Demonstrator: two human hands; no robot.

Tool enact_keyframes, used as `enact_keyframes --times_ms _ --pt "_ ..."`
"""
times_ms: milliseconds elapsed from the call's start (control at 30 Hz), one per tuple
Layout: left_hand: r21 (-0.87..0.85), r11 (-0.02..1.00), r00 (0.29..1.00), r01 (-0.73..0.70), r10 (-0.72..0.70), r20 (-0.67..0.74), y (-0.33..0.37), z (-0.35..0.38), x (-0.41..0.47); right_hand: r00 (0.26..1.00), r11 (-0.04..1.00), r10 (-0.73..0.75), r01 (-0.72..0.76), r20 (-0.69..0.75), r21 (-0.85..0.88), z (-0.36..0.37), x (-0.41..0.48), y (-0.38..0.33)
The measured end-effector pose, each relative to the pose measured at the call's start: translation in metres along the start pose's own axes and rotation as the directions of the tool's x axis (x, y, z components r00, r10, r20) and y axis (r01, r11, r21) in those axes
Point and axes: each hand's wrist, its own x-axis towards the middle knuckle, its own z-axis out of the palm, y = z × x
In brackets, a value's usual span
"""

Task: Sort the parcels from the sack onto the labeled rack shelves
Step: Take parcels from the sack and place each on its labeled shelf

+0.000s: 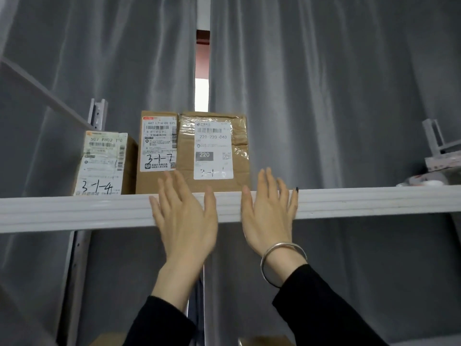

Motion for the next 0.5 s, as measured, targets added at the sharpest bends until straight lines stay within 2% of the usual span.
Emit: enact_keyframes --times_ms 33,100,200,367,500 --pt "-0.126 0.991 0.999 -0.037 0.039 0.016 0.006 0.001 -0.012 1.0 0.998 -0.023 0.024 -0.013 0.059 0.0 -0.009 0.002" --pt "-0.401 0.912 0.993 -0.082 0.111 0.05 0.024 0.006 -0.037 0.998 0.982 -0.037 0.045 -0.047 0.185 -0.005 -0.029 0.012" --pt "-0.642 0.765 0.979 -0.05 0.164 0.119 0.05 0.021 -0.069 0.998 0.966 0.029 -0.011 -0.064 0.259 -0.028 -0.054 0.047" --pt "-0.845 0.517 0.922 0.135 0.247 0.298 0.11 0.068 -0.136 0.968 0.972 0.212 -0.195 -0.133 0.128 -0.12 -0.111 0.127" --pt "-0.874 0.353 0.801 0.333 0.383 0.46 0.192 0.081 -0.228 0.915 0.939 0.331 -0.344 -0.229 -0.016 -0.224 -0.179 0.168"
